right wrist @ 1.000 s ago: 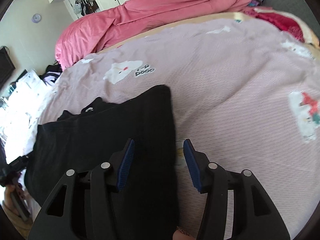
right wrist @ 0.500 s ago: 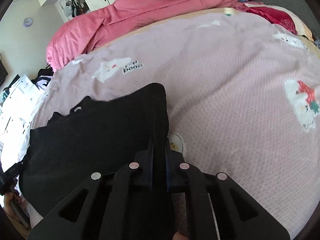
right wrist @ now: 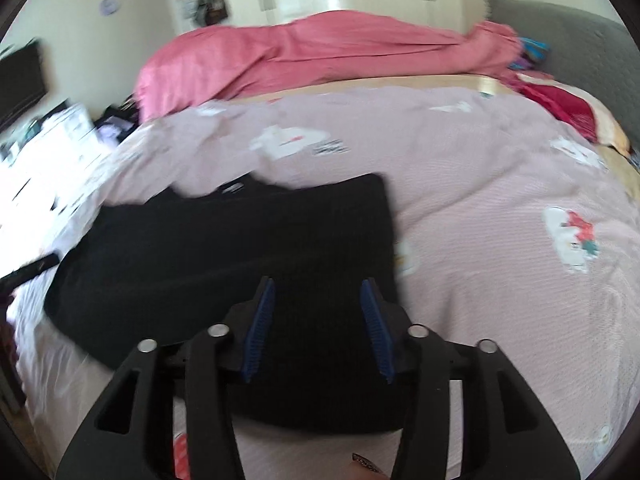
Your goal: Fold small clothes
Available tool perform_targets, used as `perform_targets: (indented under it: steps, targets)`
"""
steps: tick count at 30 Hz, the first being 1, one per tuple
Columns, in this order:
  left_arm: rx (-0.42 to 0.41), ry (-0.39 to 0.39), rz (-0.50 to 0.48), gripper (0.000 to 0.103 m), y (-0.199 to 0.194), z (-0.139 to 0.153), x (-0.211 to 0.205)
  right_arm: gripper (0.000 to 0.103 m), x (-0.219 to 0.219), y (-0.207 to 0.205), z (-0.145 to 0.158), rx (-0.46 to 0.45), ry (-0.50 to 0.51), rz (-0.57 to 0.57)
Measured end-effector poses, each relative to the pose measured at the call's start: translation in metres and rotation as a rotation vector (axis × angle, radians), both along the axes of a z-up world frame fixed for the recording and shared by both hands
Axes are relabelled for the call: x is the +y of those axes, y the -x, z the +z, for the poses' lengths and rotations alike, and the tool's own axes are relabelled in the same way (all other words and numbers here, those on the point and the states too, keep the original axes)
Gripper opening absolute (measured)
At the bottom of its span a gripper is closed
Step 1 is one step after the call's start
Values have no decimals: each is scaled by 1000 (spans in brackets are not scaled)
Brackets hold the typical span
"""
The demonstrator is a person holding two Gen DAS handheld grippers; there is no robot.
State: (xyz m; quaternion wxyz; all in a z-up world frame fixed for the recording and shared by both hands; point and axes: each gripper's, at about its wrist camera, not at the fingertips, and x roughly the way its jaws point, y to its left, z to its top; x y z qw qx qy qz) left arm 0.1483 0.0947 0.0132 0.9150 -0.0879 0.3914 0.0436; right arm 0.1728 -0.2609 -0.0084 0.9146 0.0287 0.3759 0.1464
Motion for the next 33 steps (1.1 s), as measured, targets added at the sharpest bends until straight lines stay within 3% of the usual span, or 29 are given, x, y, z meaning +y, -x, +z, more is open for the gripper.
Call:
perform_targets:
  steps: [5, 9, 19, 24, 28, 33]
  targets:
    - [68, -2, -24, 32, 4, -18, -11, 48, 8, 2, -22, 130, 65, 10]
    - [78, -14, -17, 33, 13, -30, -14, 48, 2, 12, -28, 165, 41, 3]
    - [77, 4, -8, 33, 28, -33, -12, 48, 0, 28, -36, 175, 18, -9]
    - [39, 34, 8, 34, 38, -12, -9, 48, -3, 28, -9, 117, -54, -25]
    - [28, 36, -27, 36, 29, -3, -24, 50, 20, 11, 3, 98, -51, 18]
    - [114, -22, -76, 48, 14, -26, -48, 54, 59, -13, -3, 130, -25, 118]
